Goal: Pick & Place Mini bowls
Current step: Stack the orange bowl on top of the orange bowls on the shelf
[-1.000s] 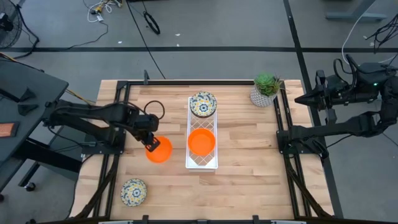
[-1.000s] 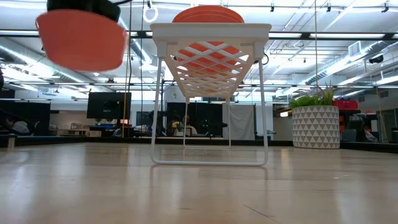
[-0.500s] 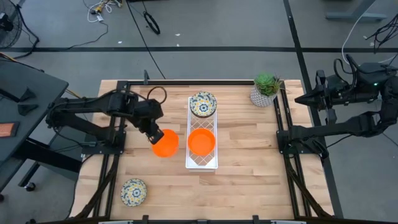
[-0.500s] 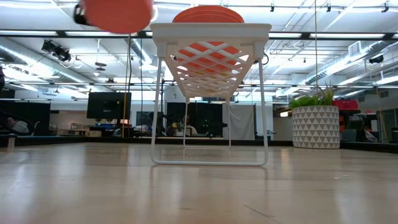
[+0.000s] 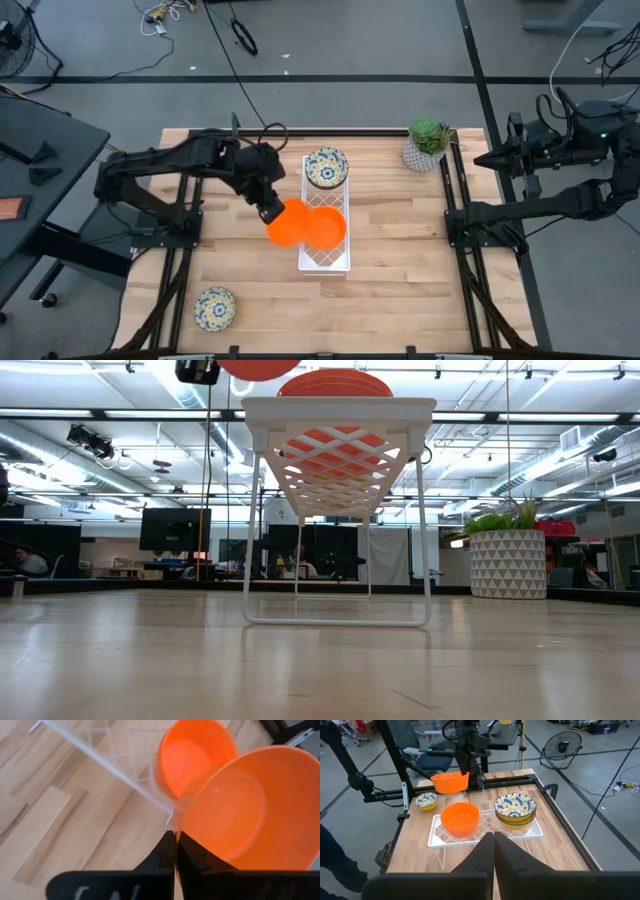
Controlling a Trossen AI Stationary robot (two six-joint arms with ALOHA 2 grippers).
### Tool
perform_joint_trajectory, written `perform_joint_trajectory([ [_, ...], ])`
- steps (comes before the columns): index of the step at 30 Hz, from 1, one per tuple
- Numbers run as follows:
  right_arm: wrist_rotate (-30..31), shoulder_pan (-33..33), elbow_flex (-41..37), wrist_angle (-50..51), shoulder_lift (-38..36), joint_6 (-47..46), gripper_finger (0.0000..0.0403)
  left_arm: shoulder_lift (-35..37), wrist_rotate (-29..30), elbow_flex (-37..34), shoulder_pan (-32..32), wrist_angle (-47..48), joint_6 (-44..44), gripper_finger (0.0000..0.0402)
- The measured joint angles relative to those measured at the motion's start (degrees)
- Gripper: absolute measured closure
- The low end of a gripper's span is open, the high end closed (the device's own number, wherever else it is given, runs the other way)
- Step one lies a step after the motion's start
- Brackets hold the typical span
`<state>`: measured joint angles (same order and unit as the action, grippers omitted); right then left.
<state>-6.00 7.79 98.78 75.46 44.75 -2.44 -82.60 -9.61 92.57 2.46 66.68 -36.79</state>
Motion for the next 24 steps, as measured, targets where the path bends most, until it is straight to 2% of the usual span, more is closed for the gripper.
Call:
perform_joint_trajectory([
  [14, 0.0, 0.0, 0.0, 0.0, 0.0, 0.0, 0.0392, -10.4, -3.0, 9.1, 0.4, -6.1, 4.2, 0.0397],
  [24, 0.0, 0.0, 0.0, 0.0, 0.0, 0.0, 0.0392, -14.7, -5.0, 11.0, 2.3, -6.2, 8.1, 0.0396],
])
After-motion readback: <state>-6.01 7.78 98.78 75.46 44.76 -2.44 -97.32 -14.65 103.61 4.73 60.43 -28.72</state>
